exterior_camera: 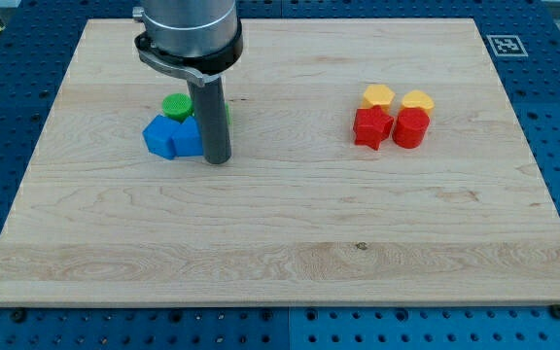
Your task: Separate the green star from the triangle
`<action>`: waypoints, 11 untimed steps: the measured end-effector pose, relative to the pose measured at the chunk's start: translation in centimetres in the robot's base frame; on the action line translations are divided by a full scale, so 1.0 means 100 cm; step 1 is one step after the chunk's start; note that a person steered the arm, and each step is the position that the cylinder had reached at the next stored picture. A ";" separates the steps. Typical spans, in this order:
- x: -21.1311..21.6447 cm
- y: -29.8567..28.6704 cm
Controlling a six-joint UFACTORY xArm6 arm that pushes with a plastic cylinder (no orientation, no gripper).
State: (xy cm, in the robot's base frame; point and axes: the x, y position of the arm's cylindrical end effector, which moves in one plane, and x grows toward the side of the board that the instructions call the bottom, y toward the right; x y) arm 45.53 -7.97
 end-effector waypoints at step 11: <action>-0.069 0.014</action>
